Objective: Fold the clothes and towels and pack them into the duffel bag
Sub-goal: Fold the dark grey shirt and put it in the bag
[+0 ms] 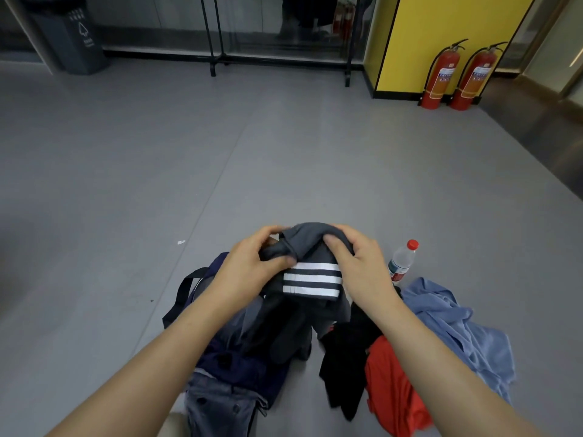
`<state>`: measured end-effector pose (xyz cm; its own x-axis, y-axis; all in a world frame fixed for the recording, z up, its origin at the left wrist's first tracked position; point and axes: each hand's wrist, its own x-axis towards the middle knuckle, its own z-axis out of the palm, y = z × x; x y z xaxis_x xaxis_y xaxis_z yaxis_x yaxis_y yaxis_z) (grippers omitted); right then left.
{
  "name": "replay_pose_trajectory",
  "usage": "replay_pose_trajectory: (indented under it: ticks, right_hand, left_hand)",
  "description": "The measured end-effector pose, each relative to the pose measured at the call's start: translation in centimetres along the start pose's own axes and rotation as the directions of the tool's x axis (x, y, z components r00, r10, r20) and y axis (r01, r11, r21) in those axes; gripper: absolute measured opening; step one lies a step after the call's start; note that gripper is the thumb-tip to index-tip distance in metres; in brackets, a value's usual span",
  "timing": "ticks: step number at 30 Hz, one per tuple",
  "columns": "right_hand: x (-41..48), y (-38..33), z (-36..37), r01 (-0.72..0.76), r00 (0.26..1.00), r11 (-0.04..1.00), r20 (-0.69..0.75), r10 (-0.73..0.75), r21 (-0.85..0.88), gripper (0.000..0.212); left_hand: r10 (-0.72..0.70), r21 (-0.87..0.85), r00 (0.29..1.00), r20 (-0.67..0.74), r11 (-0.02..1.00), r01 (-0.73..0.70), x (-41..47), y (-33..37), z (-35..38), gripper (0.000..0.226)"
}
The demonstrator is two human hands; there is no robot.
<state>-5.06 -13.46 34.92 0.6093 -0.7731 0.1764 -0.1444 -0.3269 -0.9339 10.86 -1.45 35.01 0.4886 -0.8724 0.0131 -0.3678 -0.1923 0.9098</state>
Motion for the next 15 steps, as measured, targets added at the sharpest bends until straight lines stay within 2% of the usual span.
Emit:
replay_pose_trajectory:
  ticks: [2, 6, 9, 11, 13, 15]
  right_hand:
    - [0.0, 0.2, -0.1, -0.009, 1.000, 0.999, 0.002, 0.009, -0.041, 0.018]
    - [0.5, 0.6, -1.0, -0.036, 0.994, 0.990, -0.104, 0.022, -0.134, 0.017]
    - [1.2, 0.7, -2.2, -0.132, 0.968, 0.990, -0.223, 0.118, -0.052, 0.022]
    - [1.5, 0.8, -3.0, -0.222, 0.933, 0.973, -0.277, 0.230, 0.061, 0.022]
    - [1.4, 0.9, -3.3, -0.276, 0.907, 0.947, -0.281, 0.313, 0.164, 0.019]
    - [1.3, 1.0, -3.2, -0.280, 0.911, 0.947, -0.266, 0.314, 0.155, 0.016]
  left_hand:
    - [0.004, -0.004, 0.999, -0.042, 1.000, -0.005, 0.2, -0.2, -0.2, 0.021]
    - [0.006, 0.089, 0.993, -0.118, 0.996, 0.005, 0.7, -0.6, -0.9, 0.009]
    - [0.025, 0.176, 0.970, -0.243, 0.984, 0.019, 1.1, -1.1, -1.8, 0.003]
    - [0.034, 0.211, 0.940, -0.338, 0.977, 0.041, 1.3, -1.3, -2.6, 0.011]
    - [0.027, 0.220, 0.919, -0.394, 0.973, 0.065, 1.5, -1.5, -3.3, 0.016]
    - [0.050, 0.237, 0.911, -0.409, 0.970, 0.054, 1.6, -1.7, -3.7, 0.015]
